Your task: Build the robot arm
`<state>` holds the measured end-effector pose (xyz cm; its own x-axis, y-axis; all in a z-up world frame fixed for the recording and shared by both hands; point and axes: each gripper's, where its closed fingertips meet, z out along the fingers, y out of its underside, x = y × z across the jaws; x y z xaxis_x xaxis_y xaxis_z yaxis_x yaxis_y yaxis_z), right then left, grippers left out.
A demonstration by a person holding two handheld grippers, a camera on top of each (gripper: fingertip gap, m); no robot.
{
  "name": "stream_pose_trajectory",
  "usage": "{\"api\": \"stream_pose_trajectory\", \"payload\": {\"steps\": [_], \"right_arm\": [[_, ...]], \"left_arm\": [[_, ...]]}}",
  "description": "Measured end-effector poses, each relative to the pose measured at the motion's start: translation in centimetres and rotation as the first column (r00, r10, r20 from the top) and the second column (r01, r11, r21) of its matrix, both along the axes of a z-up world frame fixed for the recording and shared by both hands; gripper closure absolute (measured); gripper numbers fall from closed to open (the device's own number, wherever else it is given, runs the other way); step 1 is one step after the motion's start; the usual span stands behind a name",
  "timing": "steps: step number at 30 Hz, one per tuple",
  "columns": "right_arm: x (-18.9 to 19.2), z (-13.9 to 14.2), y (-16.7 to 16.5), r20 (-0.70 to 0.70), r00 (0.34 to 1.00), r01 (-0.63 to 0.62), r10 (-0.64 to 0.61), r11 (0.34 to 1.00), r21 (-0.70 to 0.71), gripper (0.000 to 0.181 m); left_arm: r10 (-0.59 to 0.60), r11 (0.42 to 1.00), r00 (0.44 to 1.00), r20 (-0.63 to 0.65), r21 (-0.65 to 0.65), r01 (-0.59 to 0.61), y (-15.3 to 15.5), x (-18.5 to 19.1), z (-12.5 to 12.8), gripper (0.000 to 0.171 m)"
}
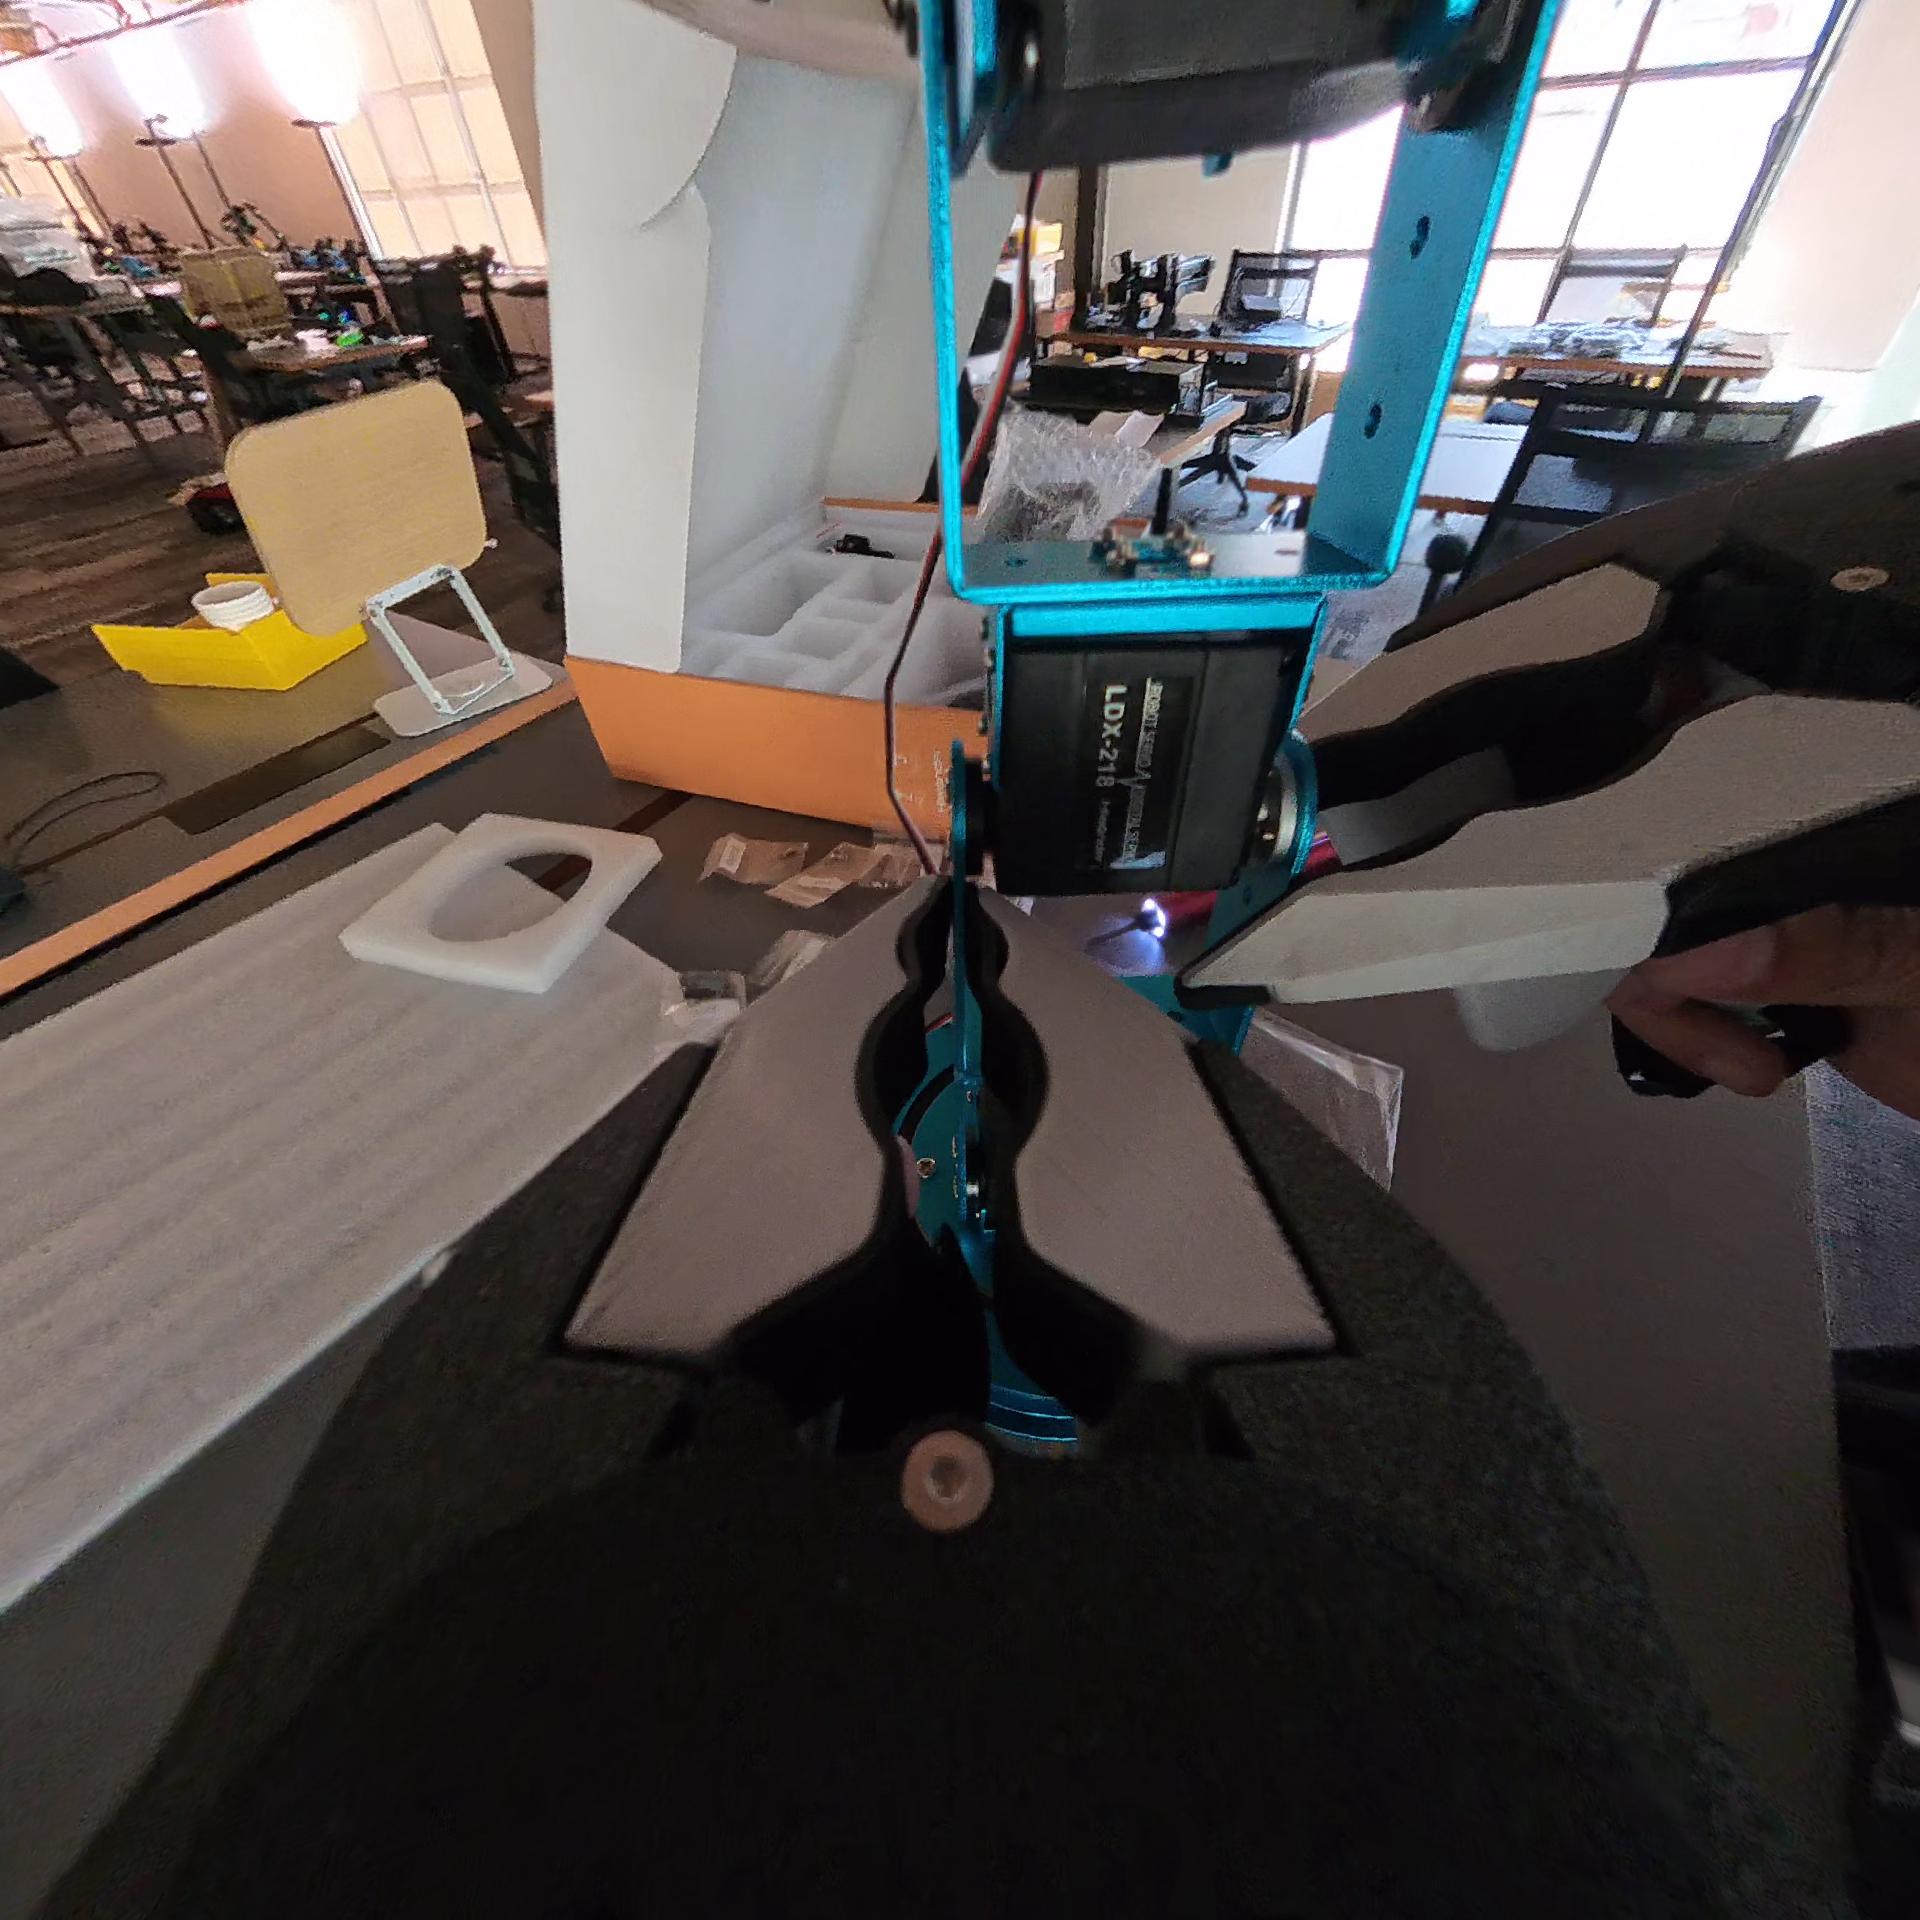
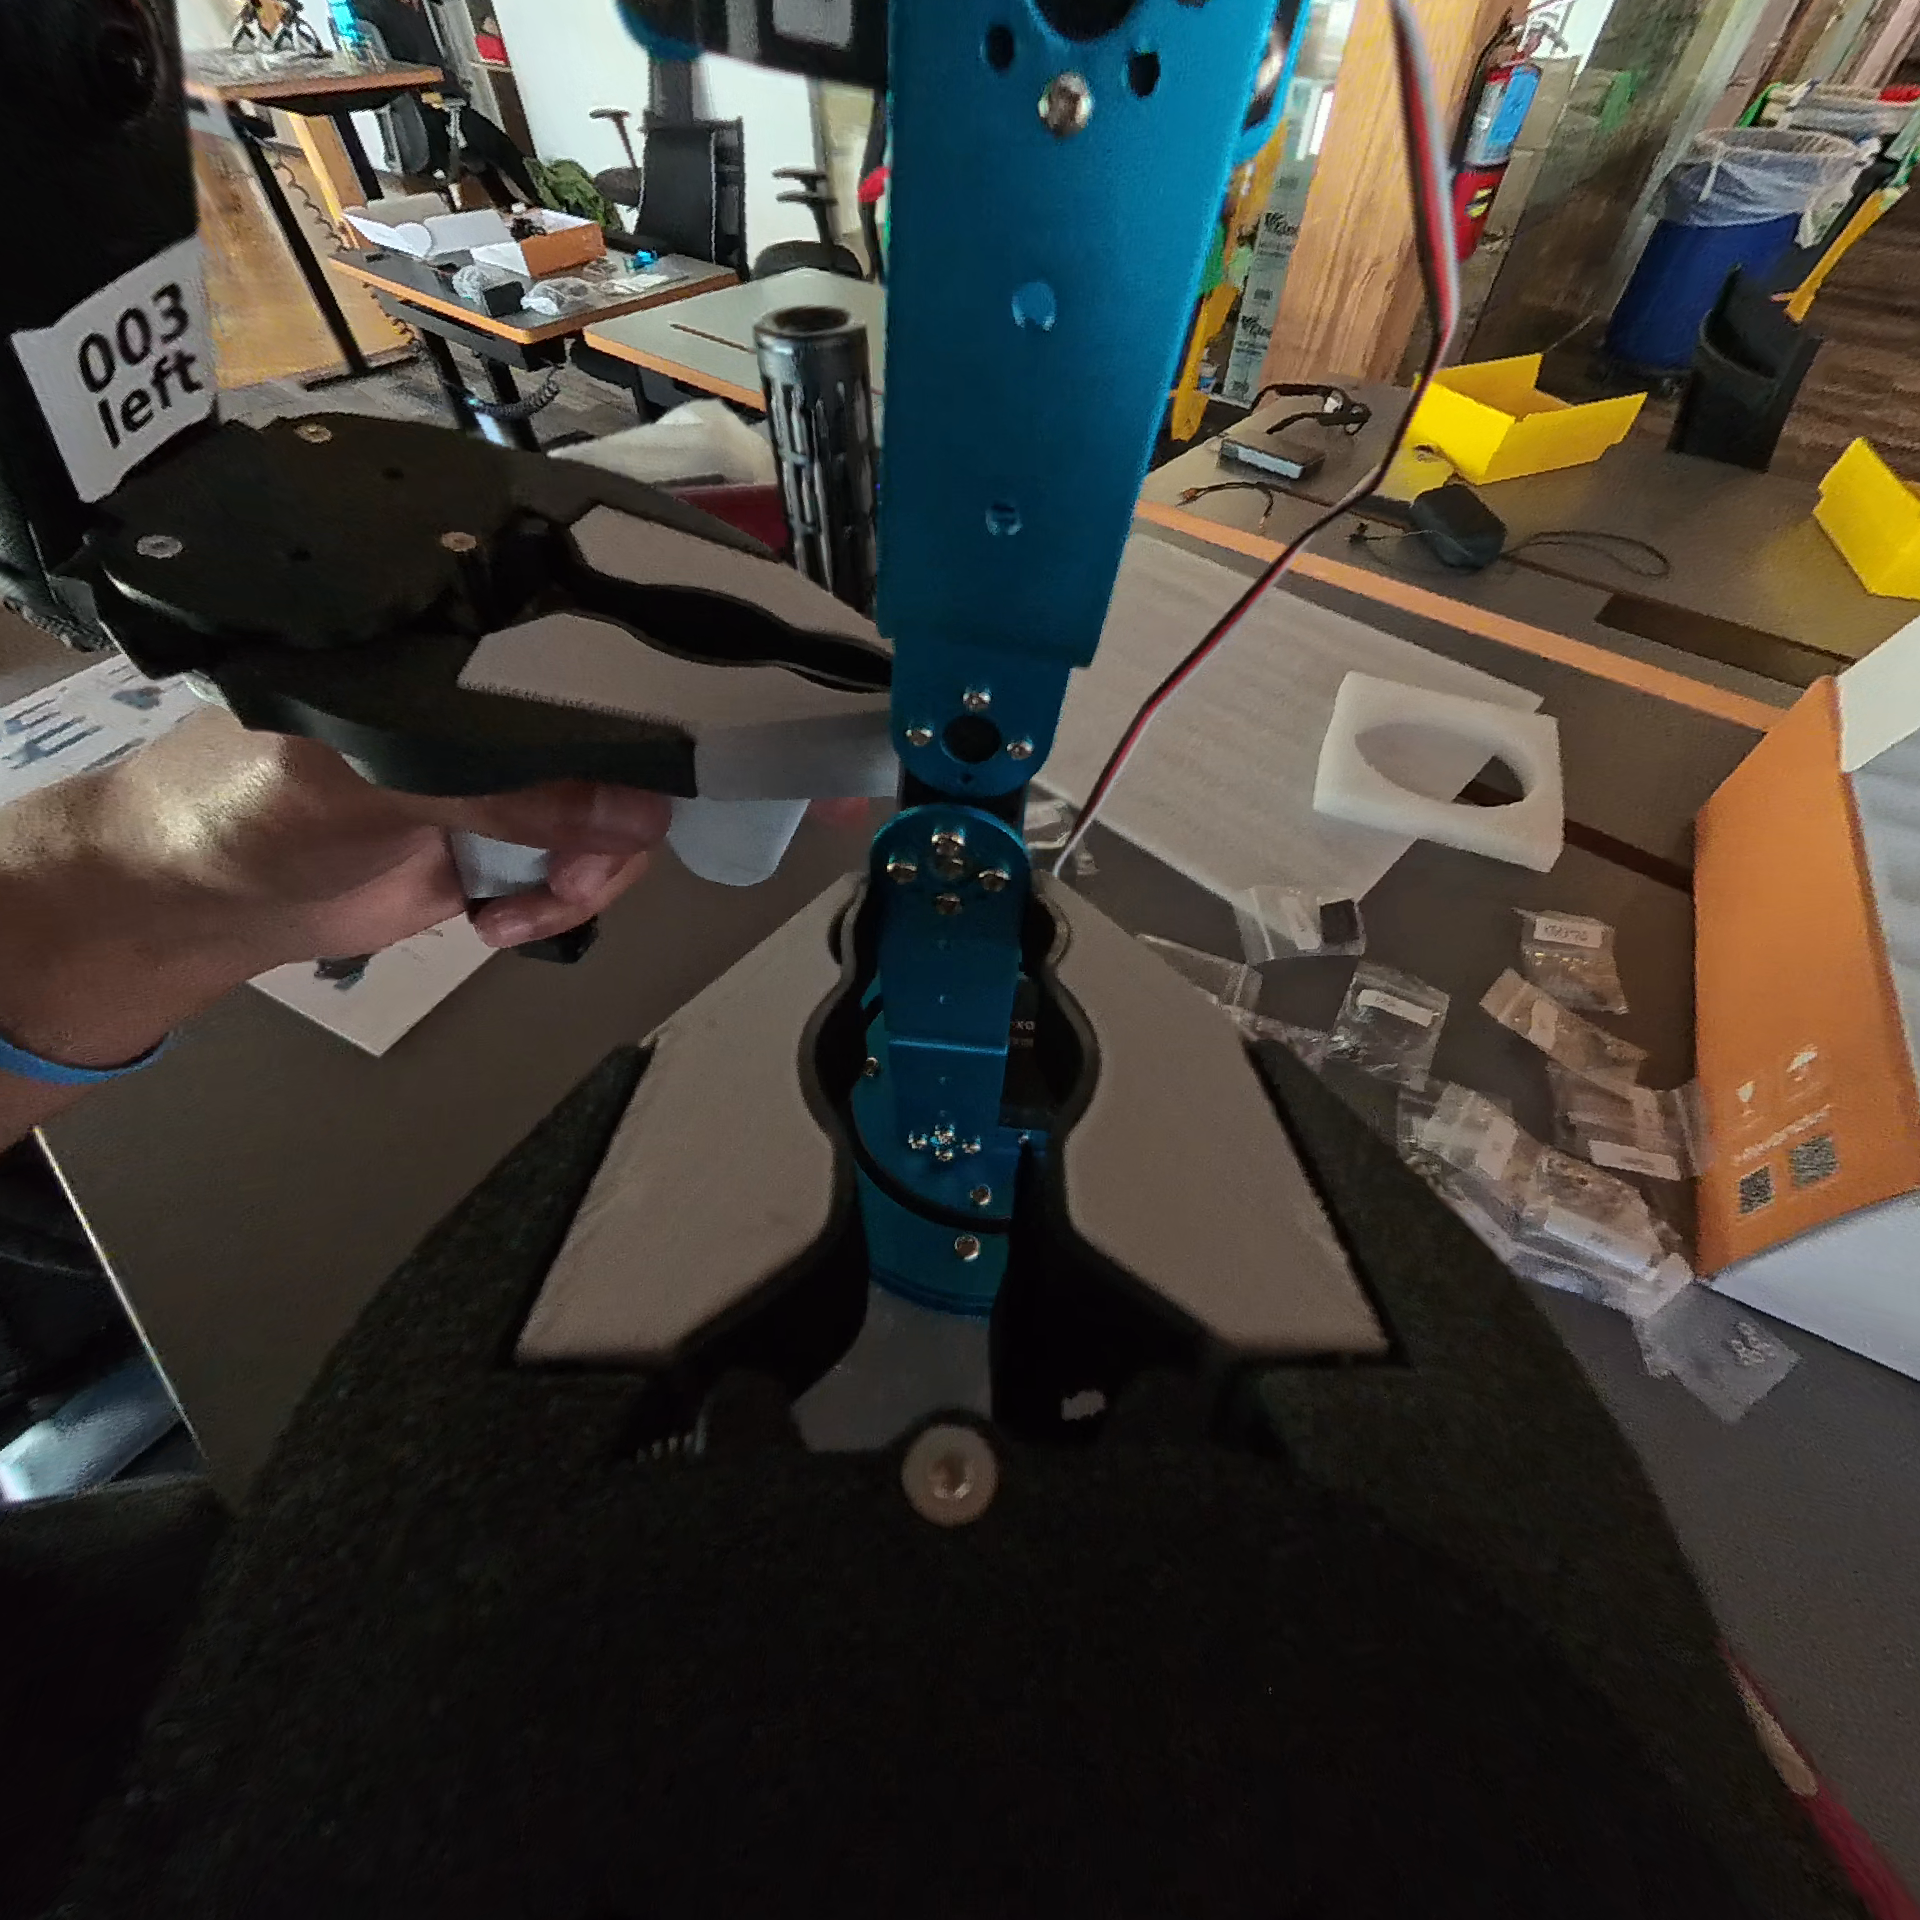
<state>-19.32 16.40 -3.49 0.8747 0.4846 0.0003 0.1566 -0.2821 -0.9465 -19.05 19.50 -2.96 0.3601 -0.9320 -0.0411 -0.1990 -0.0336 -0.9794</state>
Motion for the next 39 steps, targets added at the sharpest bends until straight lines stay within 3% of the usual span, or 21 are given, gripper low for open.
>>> {"api": "stream_pose_trajectory", "payload": {"steps": [5, 14, 18, 21, 25, 29, 31, 33, 37, 39], "right_arm": [[-0.9, -1.3, -0.6, -0.031, 0.999, -0.043, 0.042, 0.999, -0.010, 0.155], [-2.1, -0.9, -1.2, -0.140, 0.976, -0.159, 0.167, 0.985, 0.067, 0.152], [-0.1, 1.0, -2.4, -0.186, 0.960, -0.184, 0.210, 0.971, 0.150, 0.137], [2.0, 3.8, -3.1, -0.203, 0.956, -0.169, 0.213, 0.962, 0.217, 0.130], [1.9, 8.0, -3.5, -0.190, 0.941, -0.209, 0.279, 0.924, 0.321, 0.127], [-0.3, 8.0, -2.5, -0.129, 0.945, -0.250, 0.300, 0.918, 0.307, 0.127], [-0.8, 8.2, -2.1, -0.140, 0.950, -0.223, 0.280, 0.919, 0.324, 0.137], [-1.3, 8.2, -1.9, -0.144, 0.952, -0.215, 0.272, 0.923, 0.320, 0.143], [-1.1, 8.1, -1.4, -0.137, 0.964, -0.173, 0.228, 0.929, 0.327, 0.153], [-1.1, 8.0, -1.3, -0.157, 0.958, -0.182, 0.240, 0.931, 0.317, 0.154]], "left_arm": [[0.046, 0.999, 0.998, -0.030, 0.000, -0.046, -0.6, -1.1, -1.4, 0.171], [0.120, 0.992, 0.990, 0.070, -0.040, -0.118, -1.1, -2.4, -1.7, 0.170], [0.188, 0.982, 0.976, 0.107, -0.002, -0.189, -1.5, -3.4, -0.8, 0.168], [0.276, 0.961, 0.955, 0.110, -0.064, -0.270, -1.9, -5.7, -0.4, 0.145], [0.298, 0.954, 0.919, 0.258, -0.106, -0.280, -3.9, -7.3, 4.1, 0.128], [0.214, 0.977, 0.894, 0.393, -0.068, -0.204, -5.2, -6.0, 11.6, 0.110], [0.183, 0.983, 0.908, 0.378, -0.054, -0.175, -5.0, -4.8, 14.0, 0.108], [0.157, 0.988, 0.936, 0.316, -0.042, -0.152, -4.5, -3.5, 14.7, 0.109], [0.207, 0.977, 0.966, 0.155, 0.027, -0.214, -2.7, -1.9, 13.5, 0.139], [0.185, 0.981, 0.970, 0.158, 0.029, -0.192, -2.8, -1.3, 13.0, 0.147]]}}
